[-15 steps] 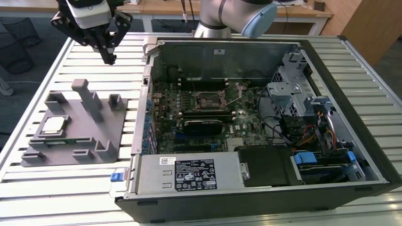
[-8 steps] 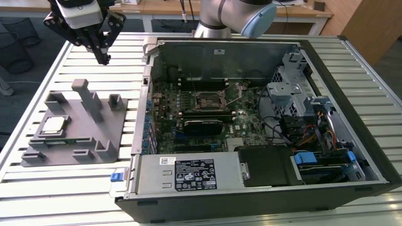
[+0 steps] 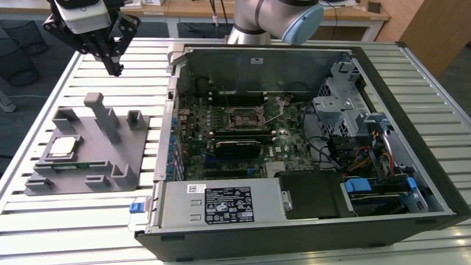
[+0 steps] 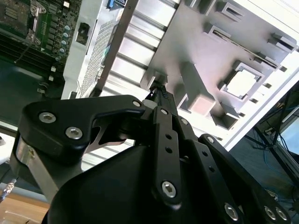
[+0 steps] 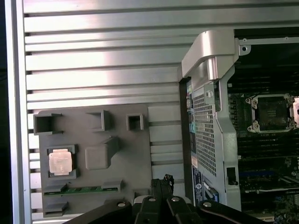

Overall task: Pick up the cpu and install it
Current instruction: 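Reach for the cpu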

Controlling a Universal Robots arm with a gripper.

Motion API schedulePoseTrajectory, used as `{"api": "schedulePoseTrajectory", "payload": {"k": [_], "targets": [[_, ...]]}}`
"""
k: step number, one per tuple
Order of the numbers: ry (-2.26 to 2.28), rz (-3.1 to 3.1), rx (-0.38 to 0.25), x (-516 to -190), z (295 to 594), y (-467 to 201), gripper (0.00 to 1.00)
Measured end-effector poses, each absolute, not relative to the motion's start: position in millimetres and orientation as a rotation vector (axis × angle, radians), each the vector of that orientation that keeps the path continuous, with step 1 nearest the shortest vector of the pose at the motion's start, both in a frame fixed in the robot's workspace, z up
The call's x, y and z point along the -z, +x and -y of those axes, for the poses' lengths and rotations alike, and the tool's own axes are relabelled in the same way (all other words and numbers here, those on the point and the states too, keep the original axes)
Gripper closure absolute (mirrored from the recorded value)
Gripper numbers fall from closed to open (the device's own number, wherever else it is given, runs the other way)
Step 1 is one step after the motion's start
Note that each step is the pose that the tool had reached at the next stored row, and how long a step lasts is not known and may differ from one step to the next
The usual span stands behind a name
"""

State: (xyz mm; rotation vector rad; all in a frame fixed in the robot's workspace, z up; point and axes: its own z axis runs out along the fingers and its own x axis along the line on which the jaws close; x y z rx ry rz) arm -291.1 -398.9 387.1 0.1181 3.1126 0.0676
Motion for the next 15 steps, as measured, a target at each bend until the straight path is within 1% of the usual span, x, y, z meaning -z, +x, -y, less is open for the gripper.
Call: {"api": "schedulePoseTrajectory", "payload": {"k": [15], "targets": [[0.118,-3.113,-0.068,-386.7,398.9,-312.0,0.89]]}}
